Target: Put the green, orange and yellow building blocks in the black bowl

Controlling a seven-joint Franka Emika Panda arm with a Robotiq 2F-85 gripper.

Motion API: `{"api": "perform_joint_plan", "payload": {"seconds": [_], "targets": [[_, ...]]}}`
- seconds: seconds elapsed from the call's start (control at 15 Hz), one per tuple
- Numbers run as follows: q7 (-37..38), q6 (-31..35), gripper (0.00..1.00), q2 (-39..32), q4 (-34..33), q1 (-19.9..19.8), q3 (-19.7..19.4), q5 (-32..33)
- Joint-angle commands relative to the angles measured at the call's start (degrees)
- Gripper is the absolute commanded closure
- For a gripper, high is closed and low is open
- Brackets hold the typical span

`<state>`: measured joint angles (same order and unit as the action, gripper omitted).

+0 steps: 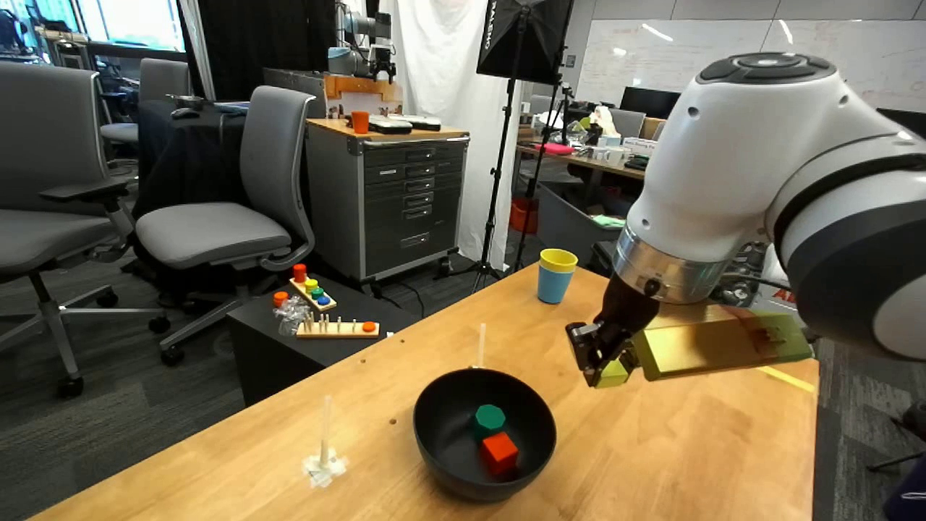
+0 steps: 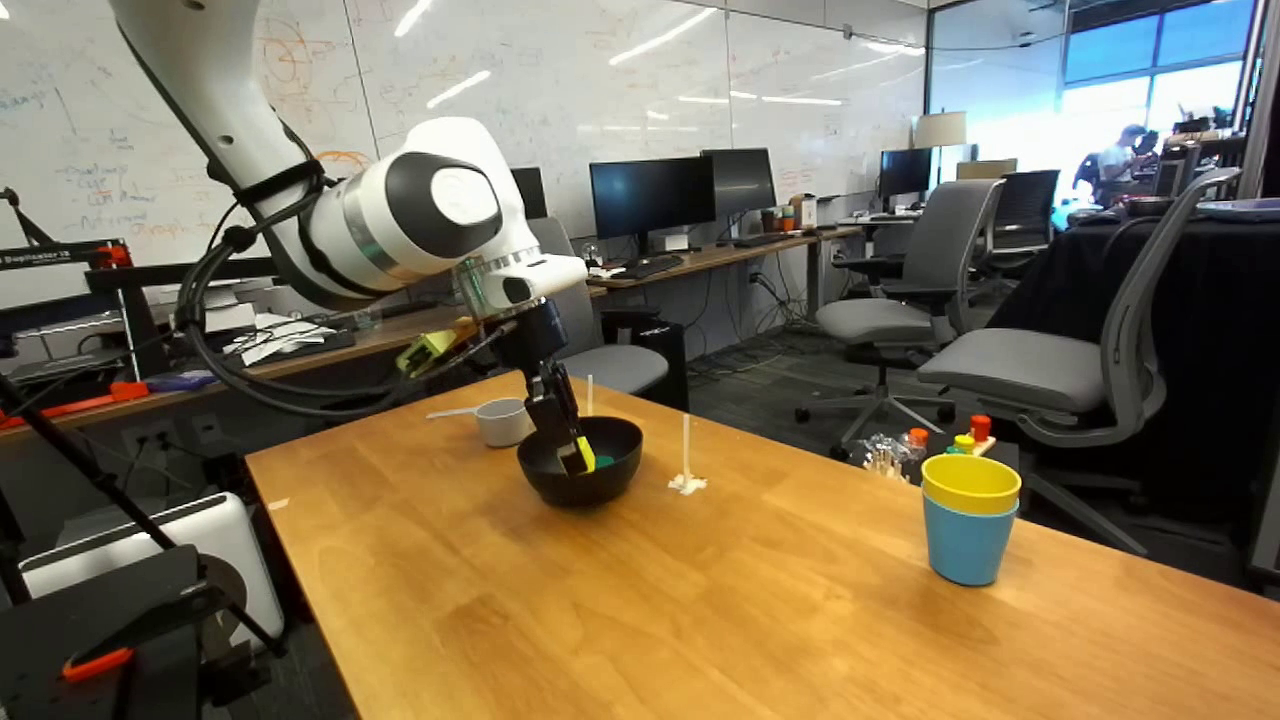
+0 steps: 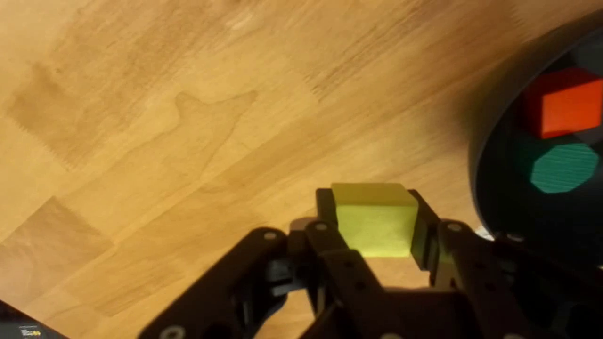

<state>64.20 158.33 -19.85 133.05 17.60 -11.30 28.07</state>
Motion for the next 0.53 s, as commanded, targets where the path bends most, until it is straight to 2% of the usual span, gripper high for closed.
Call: {"api": "perform_joint_plan", "payload": {"seconds": [0.0, 0.47], "targets": [[1.8, -1.6, 0.86, 0.8, -1.6, 1.7, 2.0, -1.4], [7.3, -3.1, 0.86, -4.0, -9.1, 5.3, 4.9, -1.7]]}}
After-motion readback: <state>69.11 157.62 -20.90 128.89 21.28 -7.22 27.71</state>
